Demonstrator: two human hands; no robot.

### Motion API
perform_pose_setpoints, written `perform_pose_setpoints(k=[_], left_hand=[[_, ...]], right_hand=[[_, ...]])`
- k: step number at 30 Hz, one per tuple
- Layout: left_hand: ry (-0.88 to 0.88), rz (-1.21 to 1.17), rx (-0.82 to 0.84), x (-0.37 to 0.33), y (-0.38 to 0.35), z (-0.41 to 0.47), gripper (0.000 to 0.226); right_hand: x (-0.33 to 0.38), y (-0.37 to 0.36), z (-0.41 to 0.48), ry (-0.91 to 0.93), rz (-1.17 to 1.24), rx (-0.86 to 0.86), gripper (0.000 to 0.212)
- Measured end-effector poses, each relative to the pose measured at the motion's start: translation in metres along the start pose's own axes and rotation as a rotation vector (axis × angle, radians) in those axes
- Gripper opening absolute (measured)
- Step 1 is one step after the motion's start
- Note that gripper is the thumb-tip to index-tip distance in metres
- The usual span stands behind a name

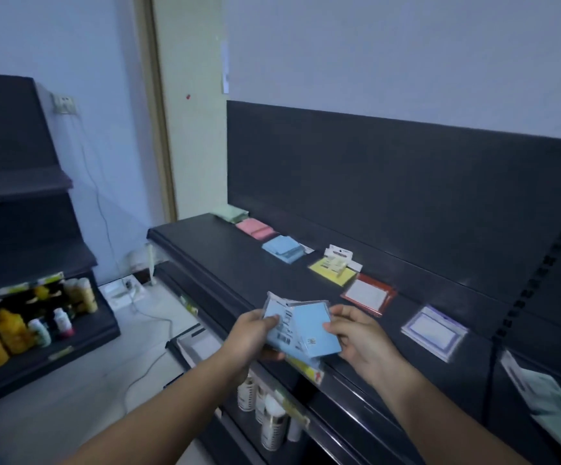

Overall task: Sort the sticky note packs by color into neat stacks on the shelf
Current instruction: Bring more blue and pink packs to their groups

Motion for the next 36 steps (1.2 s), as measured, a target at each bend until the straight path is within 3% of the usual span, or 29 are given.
perform_pose_setpoints(k=[8, 14, 22, 25, 28, 33, 36], left_hand=[[0.052, -0.053, 0.024, -0.022, 0.074, 0.061, 0.011], [-0.05, 0.028, 0.006, -0.033, 0.087, 0.118, 0.04], [-0.078, 0.147, 0.045, -0.063, 0.075, 0.225, 0.028], [-0.091, 0.182, 0.098, -0.078, 0.065, 0.263, 0.023], [-0.127, 0.137, 0.118, -0.088, 0.051, 0.298, 0.004], [-0.134, 0.082, 0.07, -0.092, 0.028, 0.362, 0.012], [-0.177, 0.195, 0.092, -0.093, 0.018, 0.396, 0.016]], right_hand=[[-0.01, -0.08, 0.052, -0.016, 0.031, -0.05, 0.027], [0.005, -0.096, 0.107, -0.028, -0.012, -0.064, 0.032], [0.038, -0.102, 0.218, 0.002, 0.015, -0.109, 0.039], [0.051, -0.105, 0.247, 0.057, -0.021, -0.188, 0.038], [0.061, -0.105, 0.267, 0.147, -0.011, -0.28, 0.032], [0.066, -0.102, 0.297, 0.287, -0.099, -0.395, 0.032], [0.063, -0.106, 0.313, 0.353, -0.154, -0.447, 0.034]])
Point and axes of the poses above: each hand's wrist, its own z-axis towards the middle knuckle, its own y-axis out of the back of the hand, x = y × z, the point moved 1 cm from there along z, towards the middle knuckle, and after that the axes turned 2 degrees about -x, right-handed, at the moved point
